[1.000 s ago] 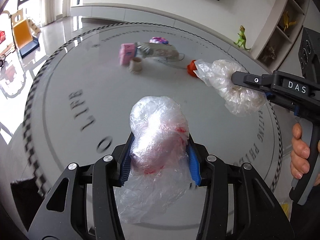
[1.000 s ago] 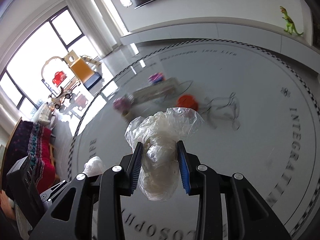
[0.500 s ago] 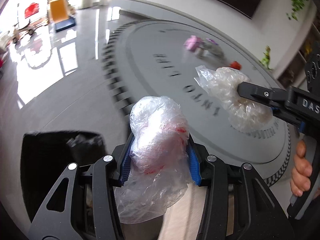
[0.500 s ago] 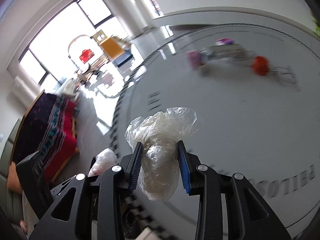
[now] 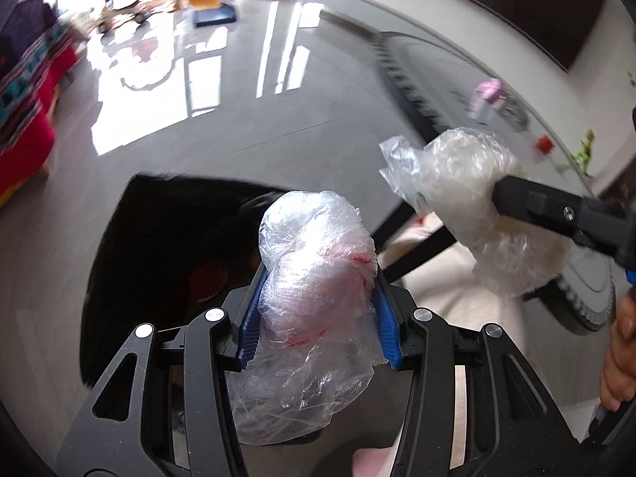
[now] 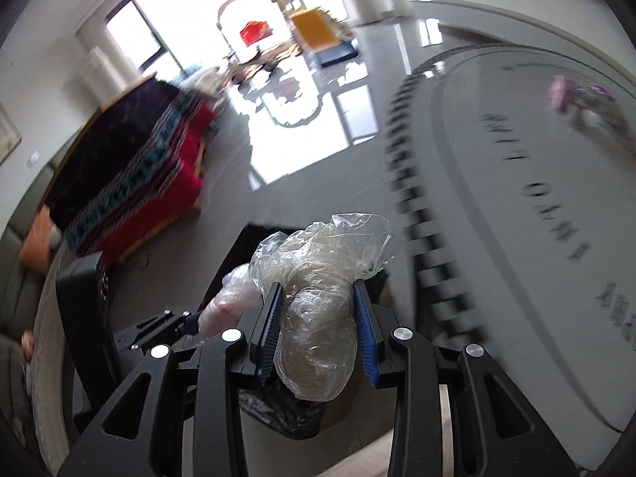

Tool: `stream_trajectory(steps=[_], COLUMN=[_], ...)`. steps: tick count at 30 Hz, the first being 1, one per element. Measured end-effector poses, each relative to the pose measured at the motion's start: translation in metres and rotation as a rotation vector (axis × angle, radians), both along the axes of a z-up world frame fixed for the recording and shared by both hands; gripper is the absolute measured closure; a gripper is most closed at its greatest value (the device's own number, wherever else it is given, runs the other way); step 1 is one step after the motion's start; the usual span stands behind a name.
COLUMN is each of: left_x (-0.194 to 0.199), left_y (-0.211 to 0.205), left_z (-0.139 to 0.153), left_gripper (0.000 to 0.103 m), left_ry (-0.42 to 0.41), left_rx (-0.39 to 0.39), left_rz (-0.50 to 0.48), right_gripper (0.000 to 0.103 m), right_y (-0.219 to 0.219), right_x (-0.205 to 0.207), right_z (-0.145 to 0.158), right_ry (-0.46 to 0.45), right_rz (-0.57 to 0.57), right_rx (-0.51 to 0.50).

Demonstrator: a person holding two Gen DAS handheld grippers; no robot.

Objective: Collect trash
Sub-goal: 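Carry both plastic bags to the trash bag and release them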

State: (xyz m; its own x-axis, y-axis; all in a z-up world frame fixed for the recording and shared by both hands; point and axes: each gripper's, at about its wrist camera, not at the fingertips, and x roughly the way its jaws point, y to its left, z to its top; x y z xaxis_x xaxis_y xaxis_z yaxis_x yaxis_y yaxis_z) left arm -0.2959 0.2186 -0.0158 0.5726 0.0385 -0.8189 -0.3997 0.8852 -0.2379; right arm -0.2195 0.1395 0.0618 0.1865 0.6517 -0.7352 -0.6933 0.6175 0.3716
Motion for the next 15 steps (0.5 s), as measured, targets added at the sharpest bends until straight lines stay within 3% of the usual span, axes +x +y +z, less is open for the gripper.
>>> stream_trajectory(steps=[7,8,9,10,11,15], left_x=[-0.027,-0.031,-0.033,-0.035,-0.041,-0.053], left_y=[0.030,0.034,0.037,0.040,0.045,0.059], left_z=[-0.019,-0.023,-0.026,-0.029,-0.031,-0.039], left_gripper=[0.055,0.047,0.025,0.011,0.006,0.006], left_ry=[0.062,0.080,0.099,0.119,0.133,0.152], left_rx=[0.001,0.000,0.000,0.006,0.019,-0.022], left_rz=[0.096,0.112,0.127,0.150,0.183,0.246], right_gripper=[0.065,0.064,0.059,0.052,0.048,0.045], right_y=[0.048,0.056,0.061,0.066,0.069,0.075], right_x=[-0.026,-0.029,-0.031,-0.033,-0.035,-0.043], right_z=[-0.012,-0.014,-0.015,-0.016,-0.017,-0.017], right_ry=[-0.003,0.004,0.011,0.014,0.009,-0.024], right_rz=[0.109,0.139,0.161,0.170,0.167,0.170], right_rx=[-0.042,-0.053,-0.062,-0.073,-0.077,-0.077])
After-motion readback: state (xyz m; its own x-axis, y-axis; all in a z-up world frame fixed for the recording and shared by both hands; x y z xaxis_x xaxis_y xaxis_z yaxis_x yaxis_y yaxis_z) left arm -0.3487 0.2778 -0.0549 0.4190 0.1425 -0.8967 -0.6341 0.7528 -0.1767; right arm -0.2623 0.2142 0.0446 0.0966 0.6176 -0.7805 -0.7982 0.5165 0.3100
